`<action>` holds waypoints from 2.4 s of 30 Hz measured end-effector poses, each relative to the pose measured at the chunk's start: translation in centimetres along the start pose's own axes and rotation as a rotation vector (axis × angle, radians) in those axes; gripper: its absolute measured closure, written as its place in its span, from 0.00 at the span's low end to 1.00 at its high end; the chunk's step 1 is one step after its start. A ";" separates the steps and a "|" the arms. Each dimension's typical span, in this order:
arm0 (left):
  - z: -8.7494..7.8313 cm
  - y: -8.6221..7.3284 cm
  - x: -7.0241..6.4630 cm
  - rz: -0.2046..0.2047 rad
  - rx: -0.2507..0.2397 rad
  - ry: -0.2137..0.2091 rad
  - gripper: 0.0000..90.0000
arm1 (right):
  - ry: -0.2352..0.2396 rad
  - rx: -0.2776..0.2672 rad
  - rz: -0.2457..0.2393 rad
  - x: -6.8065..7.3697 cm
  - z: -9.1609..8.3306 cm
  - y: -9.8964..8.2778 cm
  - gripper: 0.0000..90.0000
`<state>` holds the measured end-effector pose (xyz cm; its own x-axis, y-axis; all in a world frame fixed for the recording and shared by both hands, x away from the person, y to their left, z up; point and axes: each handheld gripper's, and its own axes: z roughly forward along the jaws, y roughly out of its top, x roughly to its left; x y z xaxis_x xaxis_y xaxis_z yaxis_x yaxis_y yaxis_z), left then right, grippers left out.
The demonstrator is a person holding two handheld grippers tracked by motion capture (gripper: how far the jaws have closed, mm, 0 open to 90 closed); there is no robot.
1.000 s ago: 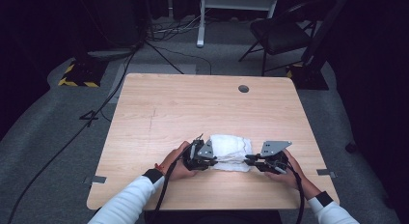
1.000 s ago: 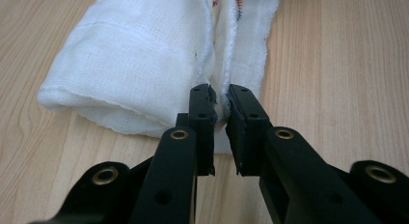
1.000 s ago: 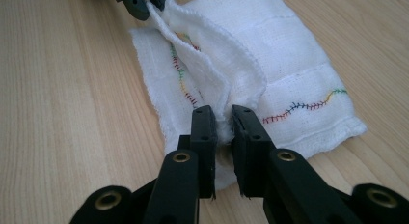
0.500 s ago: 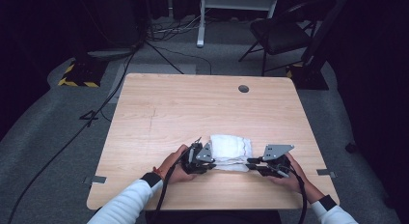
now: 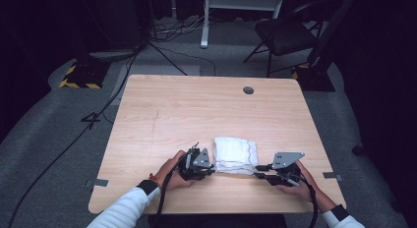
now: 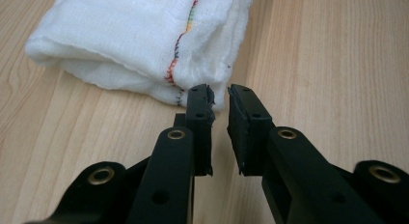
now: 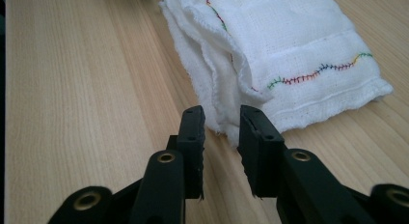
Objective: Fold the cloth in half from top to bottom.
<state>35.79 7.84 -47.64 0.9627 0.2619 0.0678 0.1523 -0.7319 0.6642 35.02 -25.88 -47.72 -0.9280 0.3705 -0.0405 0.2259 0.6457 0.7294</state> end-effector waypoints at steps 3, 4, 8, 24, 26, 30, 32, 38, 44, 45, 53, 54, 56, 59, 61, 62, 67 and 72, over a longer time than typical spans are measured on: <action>-0.5 -0.4 0.0 -0.019 -0.010 0.009 0.85 | -0.011 -0.005 0.009 0.2 -0.6 -0.4 0.76; -0.7 -0.6 0.1 -0.025 -0.011 0.013 0.84 | -0.019 -0.010 0.017 0.2 -0.8 -0.5 0.74; -1.3 -0.9 0.3 -0.072 -0.029 0.050 0.70 | -0.062 -0.029 0.060 -0.2 -1.7 -0.8 0.67; -2.4 0.3 2.4 -0.161 -0.038 0.168 0.23 | -0.210 -0.052 0.112 -2.4 -1.6 1.3 0.36; -2.6 0.2 2.6 -0.156 -0.026 0.178 0.23 | -0.215 -0.040 0.108 -2.7 -1.5 1.5 0.35; -3.1 -0.4 2.9 -0.156 -0.009 0.210 0.22 | -0.231 -0.022 0.106 -3.1 -1.5 1.3 0.34; -3.4 -0.8 3.0 -0.157 0.006 0.227 0.22 | -0.240 -0.008 0.104 -3.1 -1.5 1.2 0.33; -4.6 -2.4 2.9 -0.157 0.038 0.245 0.23 | -0.280 0.022 0.093 -3.2 -2.0 0.7 0.32; -5.7 -3.8 2.4 -0.162 0.052 0.285 0.23 | -0.296 0.037 0.098 -3.2 -2.7 -0.2 0.31; -5.9 -4.1 2.3 -0.157 0.060 0.292 0.23 | -0.301 0.041 0.099 -3.2 -2.9 -0.4 0.31; -6.7 -5.8 1.8 -0.176 0.093 0.345 0.23 | -0.316 0.064 0.116 -3.2 -4.0 -1.9 0.31; -6.8 -6.0 1.7 -0.182 0.088 0.349 0.23 | -0.318 0.068 0.118 -3.2 -4.1 -2.1 0.30; -7.1 -6.4 1.7 -0.187 0.094 0.361 0.23 | -0.323 0.069 0.126 -3.2 -4.3 -2.5 0.30; -7.4 -7.0 1.5 -0.199 0.100 0.362 0.23 | -0.338 0.071 0.131 -3.2 -4.7 -3.1 0.29; -7.5 -7.5 1.4 -0.204 0.103 0.372 0.22 | -0.342 0.067 0.147 -3.3 -5.0 -3.6 0.29; -7.6 -7.7 1.4 -0.208 0.103 0.372 0.22 | -0.340 0.063 0.156 -3.3 -5.1 -3.8 0.29; -7.9 -9.0 1.5 -0.236 0.105 0.383 0.22 | -0.345 0.060 0.195 -3.5 -5.6 -5.2 0.29; -8.1 -9.7 1.5 -0.253 0.097 0.384 0.22 | -0.351 0.069 0.227 -3.6 -6.0 -6.4 0.28</action>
<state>33.94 20.45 -47.97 0.7432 0.6399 0.1956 0.4092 -0.6659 0.6238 35.13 -35.35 -48.14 -0.6979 0.7057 -0.1223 0.4435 0.5599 0.6999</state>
